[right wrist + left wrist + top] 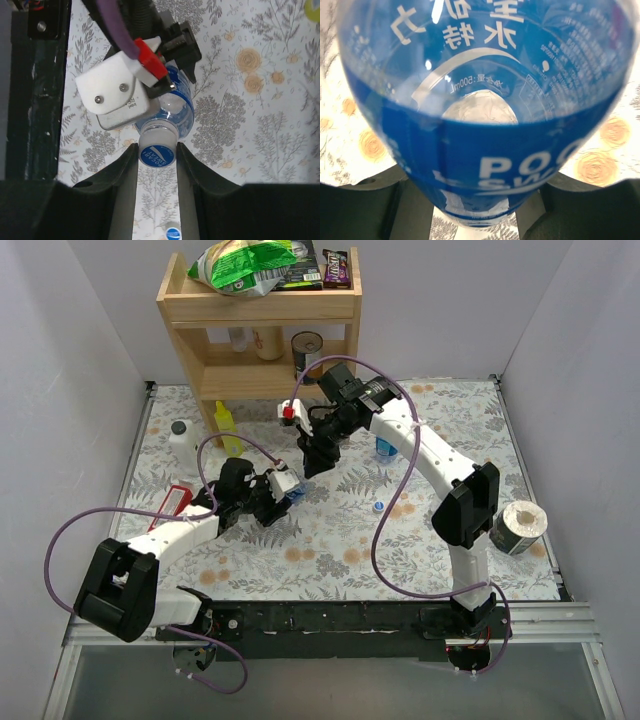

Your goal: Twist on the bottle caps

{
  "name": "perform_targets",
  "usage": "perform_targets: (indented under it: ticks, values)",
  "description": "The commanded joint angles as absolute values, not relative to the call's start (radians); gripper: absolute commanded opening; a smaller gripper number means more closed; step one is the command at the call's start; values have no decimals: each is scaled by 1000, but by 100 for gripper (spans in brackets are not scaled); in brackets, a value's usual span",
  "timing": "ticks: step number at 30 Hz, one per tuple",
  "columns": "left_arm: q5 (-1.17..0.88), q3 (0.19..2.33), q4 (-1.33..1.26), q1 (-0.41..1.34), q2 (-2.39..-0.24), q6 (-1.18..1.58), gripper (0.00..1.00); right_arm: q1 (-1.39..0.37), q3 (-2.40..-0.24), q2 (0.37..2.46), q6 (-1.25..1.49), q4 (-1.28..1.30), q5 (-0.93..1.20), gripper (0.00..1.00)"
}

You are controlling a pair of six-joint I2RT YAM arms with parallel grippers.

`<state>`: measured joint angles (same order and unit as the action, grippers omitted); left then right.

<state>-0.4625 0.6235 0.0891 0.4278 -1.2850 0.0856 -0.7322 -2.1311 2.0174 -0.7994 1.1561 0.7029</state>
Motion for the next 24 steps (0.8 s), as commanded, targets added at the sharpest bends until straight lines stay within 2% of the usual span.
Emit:
perform_targets:
  ticks: [1, 6, 12, 16, 19, 24]
  values:
    - [-425, 664, -166, 451, -1195, 74, 0, -741, -2026, 2051, -385, 1077, 723, 1]
    - [-364, 666, -149, 457, -1216, 81, 0, -739, -2109, 2117, -159, 1069, 629, 1]
    - [-339, 664, -117, 459, -1252, 97, 0, -738, -2123, 2129, -160, 1069, 632, 1]
    - [-380, 660, -63, 459, -1272, 98, 0, -683, -2157, 2108, -204, 1051, 705, 44]
    - [-440, 649, -14, 459, -1282, 86, 0, -621, -2227, 2054, -257, 1080, 732, 59]
    - [-603, 687, 141, 456, -1315, 42, 0, -566, -2219, 1959, -457, 1170, 748, 67]
